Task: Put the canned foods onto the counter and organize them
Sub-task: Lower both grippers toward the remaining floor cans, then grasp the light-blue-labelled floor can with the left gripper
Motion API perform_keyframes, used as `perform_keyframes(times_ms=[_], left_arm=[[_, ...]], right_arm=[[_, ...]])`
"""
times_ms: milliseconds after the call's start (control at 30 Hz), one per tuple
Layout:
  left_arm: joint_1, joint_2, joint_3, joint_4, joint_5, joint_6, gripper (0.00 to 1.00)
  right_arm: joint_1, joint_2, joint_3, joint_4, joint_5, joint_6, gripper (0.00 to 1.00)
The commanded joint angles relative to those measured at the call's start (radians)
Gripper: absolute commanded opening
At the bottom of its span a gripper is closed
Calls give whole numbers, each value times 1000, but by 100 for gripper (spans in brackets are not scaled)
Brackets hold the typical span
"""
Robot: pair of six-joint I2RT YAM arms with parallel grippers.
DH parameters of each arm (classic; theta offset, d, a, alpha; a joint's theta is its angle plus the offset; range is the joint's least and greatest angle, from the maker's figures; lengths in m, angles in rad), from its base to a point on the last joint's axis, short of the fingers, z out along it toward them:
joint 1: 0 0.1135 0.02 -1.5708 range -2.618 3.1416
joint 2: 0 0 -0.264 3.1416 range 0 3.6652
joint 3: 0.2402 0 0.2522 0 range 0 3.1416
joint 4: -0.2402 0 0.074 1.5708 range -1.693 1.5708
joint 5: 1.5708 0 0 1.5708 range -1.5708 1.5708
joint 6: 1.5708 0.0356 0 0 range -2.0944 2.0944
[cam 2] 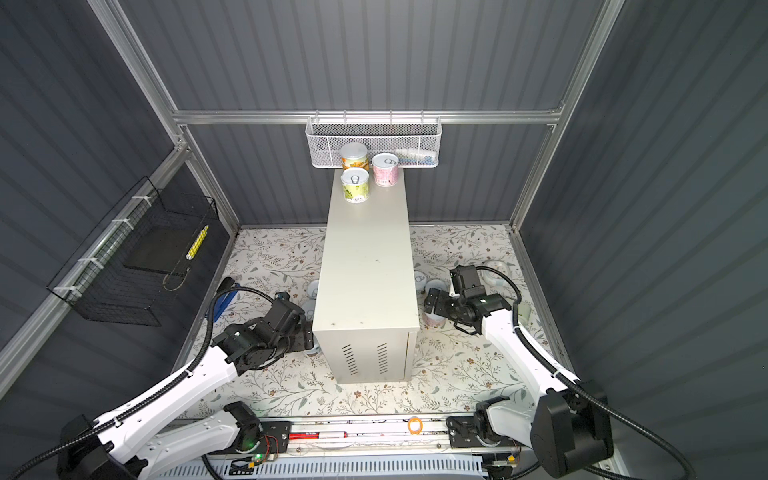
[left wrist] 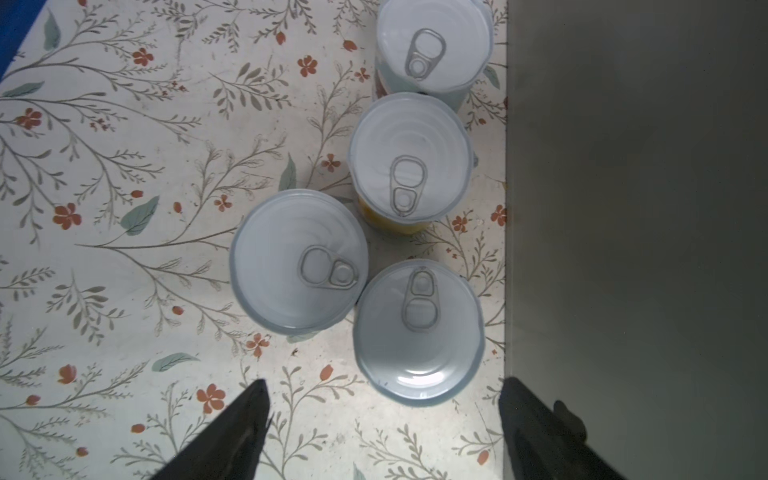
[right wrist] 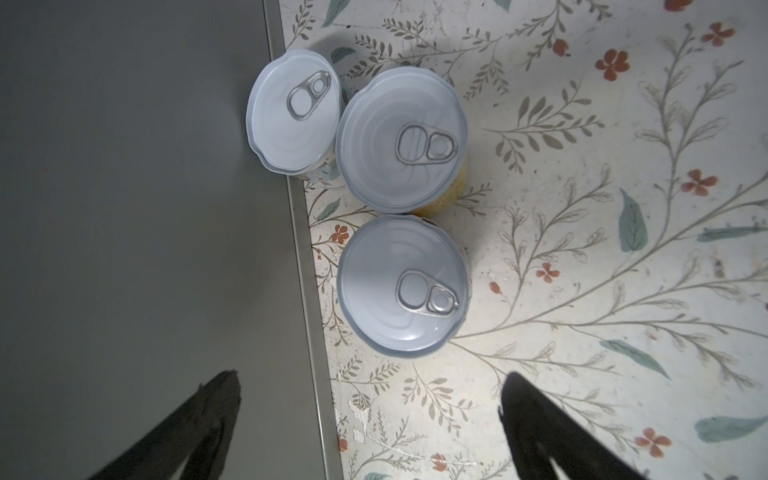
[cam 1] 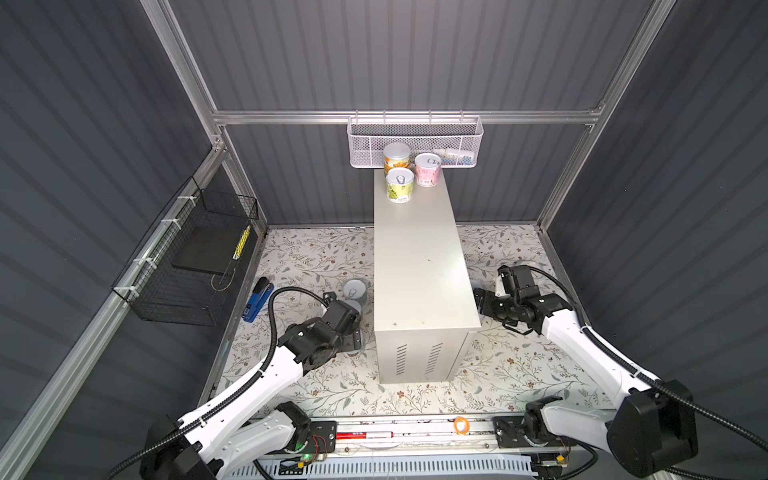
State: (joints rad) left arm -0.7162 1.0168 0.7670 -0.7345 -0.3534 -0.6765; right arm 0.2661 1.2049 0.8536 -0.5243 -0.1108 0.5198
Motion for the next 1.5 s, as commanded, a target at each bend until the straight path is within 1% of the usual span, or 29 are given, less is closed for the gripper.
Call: perform_keyframes(times_ms=[0,167,267,367,433,467,700,1067,1200,1333,1400,1467], left_arm=[[-25,33,-2,41,12,-60,85],[-28,67,0,32,-24,-103,84],[-28,79,-21,62,-2,-113,84],[-36,101,-62,112,29,-144,79],[-53,112,-85,140,30,-167,74],[-58,116,-90,144,29,-177,73],[-63,156,-127,186,6,-203,79],[-61,309,-129,354,-88,-172,82],[-61,344,-127,403,-102,-172,82],[-62,376,-127,417,-112,-170,82],[-61,379,-132,419,-123,-170,80],[-61,369,-138,413,-137,-173,76]], right_arm=[[-1,-19,-11,4,-16,-6,99],[-1,-28,-7,10,-19,-16,99],[-1,-25,-3,13,-24,-26,99],[-1,-16,2,11,-30,-36,99],[-2,-13,2,12,-33,-41,99],[-1,-11,3,12,-35,-43,99],[-2,12,5,25,-43,-49,99],[-3,21,8,30,-48,-49,99],[-4,18,7,29,-51,-52,99],[-4,19,3,34,-55,-54,99],[-5,18,2,35,-59,-52,99],[-4,14,-1,38,-67,-50,99]])
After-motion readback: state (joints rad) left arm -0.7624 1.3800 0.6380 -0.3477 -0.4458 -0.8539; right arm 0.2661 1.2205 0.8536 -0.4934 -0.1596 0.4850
